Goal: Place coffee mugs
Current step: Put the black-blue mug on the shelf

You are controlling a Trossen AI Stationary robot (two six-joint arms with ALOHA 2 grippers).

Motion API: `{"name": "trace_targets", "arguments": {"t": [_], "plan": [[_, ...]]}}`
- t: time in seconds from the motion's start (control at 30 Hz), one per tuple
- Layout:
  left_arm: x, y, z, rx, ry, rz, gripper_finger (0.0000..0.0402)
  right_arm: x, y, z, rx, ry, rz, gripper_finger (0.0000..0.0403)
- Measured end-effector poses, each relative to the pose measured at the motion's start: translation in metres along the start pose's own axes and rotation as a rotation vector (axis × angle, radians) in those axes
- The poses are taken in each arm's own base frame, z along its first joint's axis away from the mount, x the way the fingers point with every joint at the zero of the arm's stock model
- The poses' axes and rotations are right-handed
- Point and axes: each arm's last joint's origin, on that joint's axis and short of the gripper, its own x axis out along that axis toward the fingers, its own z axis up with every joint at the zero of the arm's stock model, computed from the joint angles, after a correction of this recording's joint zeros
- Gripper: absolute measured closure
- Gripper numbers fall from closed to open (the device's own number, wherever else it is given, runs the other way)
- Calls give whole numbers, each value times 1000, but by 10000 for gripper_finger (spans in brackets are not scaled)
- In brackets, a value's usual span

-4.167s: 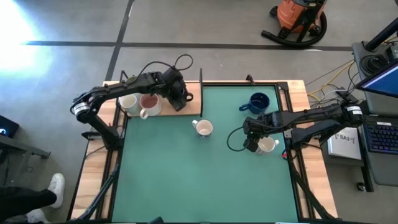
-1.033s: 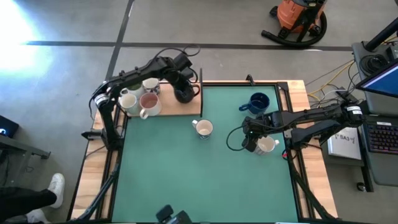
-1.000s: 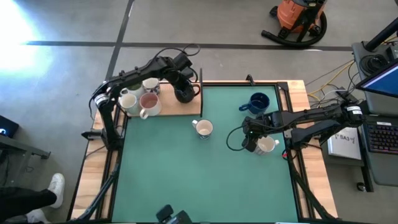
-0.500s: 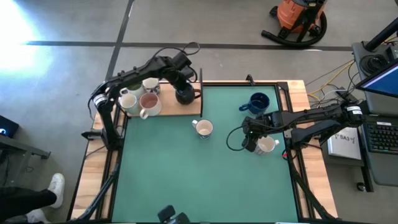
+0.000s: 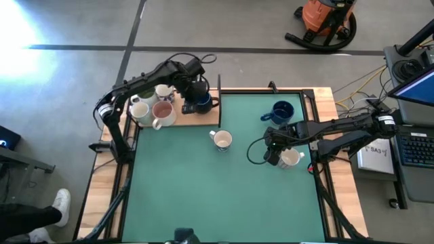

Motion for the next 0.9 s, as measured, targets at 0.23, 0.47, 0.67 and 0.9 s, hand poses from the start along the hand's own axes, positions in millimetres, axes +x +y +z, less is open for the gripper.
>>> {"name": "trace_targets", "arguments": {"t": [0.23, 0.47, 0.67, 0.9], "plan": [[11, 3, 2, 77, 13, -2, 301, 0, 0, 0, 0, -2, 1, 284], [25, 5, 2, 79, 44, -26, 301, 0, 0, 0, 1, -3, 1, 284], [35, 7, 2, 76, 64, -46, 313, 0, 0, 0, 0, -4, 3, 284], [39, 8, 3, 67, 65, -51, 376, 0, 1, 1, 1, -9, 5, 284]]}}
